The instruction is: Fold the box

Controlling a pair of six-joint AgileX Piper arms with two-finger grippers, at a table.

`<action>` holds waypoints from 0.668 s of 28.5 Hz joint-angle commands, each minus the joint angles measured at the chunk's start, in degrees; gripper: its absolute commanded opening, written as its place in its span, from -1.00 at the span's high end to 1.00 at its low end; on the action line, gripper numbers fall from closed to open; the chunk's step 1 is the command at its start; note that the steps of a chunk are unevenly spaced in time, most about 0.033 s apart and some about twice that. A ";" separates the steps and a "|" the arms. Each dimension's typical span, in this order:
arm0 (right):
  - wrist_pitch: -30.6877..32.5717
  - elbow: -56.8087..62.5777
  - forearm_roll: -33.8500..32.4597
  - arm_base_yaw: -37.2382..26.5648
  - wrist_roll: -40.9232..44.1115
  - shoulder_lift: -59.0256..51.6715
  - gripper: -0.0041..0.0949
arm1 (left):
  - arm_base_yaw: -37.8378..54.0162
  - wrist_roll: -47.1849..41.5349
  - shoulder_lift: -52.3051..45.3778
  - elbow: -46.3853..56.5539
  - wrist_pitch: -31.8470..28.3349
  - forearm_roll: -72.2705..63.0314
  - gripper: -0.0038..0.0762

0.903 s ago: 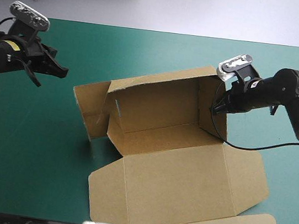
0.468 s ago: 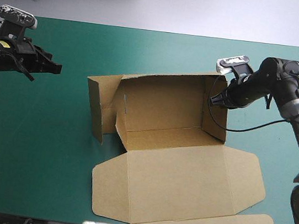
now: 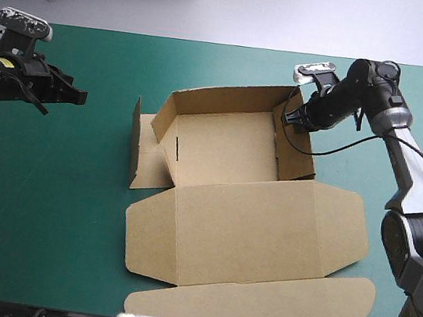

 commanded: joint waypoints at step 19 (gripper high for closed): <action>3.49 -3.89 -3.65 -0.08 4.01 -4.27 -0.39 | 0.00 -10.42 2.72 1.88 -0.76 11.18 0.93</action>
